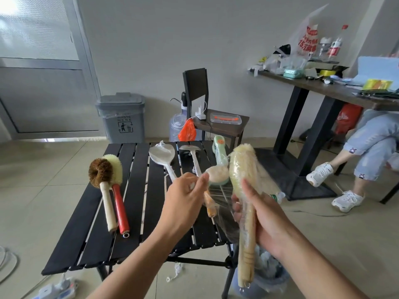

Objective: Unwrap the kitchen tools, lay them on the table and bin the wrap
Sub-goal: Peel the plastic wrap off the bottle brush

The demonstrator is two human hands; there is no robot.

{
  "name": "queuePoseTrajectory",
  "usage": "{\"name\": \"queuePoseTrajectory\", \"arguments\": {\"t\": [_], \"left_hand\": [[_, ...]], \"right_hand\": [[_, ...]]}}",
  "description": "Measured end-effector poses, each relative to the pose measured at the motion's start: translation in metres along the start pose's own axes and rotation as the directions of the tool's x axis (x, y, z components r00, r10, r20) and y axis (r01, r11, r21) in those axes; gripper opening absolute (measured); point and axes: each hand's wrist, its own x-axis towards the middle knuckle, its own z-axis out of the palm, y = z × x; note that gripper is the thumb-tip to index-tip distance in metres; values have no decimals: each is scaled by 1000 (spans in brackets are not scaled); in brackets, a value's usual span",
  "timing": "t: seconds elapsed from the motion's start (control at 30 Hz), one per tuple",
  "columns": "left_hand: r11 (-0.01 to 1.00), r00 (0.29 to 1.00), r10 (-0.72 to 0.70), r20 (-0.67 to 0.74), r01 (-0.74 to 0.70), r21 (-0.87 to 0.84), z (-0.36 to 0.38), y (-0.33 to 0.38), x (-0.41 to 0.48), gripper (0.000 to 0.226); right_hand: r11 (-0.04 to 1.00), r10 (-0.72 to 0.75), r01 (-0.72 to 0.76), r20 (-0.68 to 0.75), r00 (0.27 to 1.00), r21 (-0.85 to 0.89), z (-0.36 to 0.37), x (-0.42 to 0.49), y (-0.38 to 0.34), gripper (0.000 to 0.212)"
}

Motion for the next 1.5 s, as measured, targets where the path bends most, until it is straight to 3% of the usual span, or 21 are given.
{"name": "queuePoseTrajectory", "arguments": {"t": [0.17,0.3,0.4,0.57,0.7,0.77,0.83,0.87,0.93,1.1,1.23,1.37,1.5], "left_hand": [[957,995,-66,77,85,-276,9,3,-8,23],[900,997,-81,16,80,-427,8,6,-6,20],[843,992,-121,23,116,-525,7,7,-5,16],[879,979,-182,91,203,-432,9,0,-2,34],[866,971,-218,102,241,-438,11,3,-2,23],[888,987,-142,82,163,-430,13,5,-3,20],[879,996,-66,54,83,-470,16,4,-6,31],[876,998,-47,49,64,-478,17,5,-7,41],[884,998,46,49,-18,-467,18,6,-7,31],[904,986,162,-38,-164,-394,18,11,-7,40],[882,986,106,-130,-154,-445,7,13,-4,47],[859,984,30,-177,-116,-498,-2,14,3,44],[878,968,-6,-251,-115,-464,-13,10,9,48]], "right_hand": [[994,-87,81,-95,992,-72,9,1,8,64],[998,-57,54,-78,995,-34,7,0,11,63],[990,-77,70,-51,996,-119,12,-3,15,69],[985,-80,68,-67,995,-161,24,-9,19,63],[965,-106,95,-29,994,-244,27,-9,19,75],[955,-125,120,0,992,-272,29,-8,22,85],[949,-139,135,6,990,-283,29,-9,23,89],[948,-141,135,2,990,-289,30,-9,24,87],[945,-142,126,-32,989,-303,30,-9,23,79],[966,-143,105,-150,978,-236,28,-9,24,61],[993,-54,20,-294,954,-118,19,-2,15,72],[989,-86,49,-272,958,-139,11,2,11,83],[983,-101,61,-233,967,-174,6,4,7,78]]}}
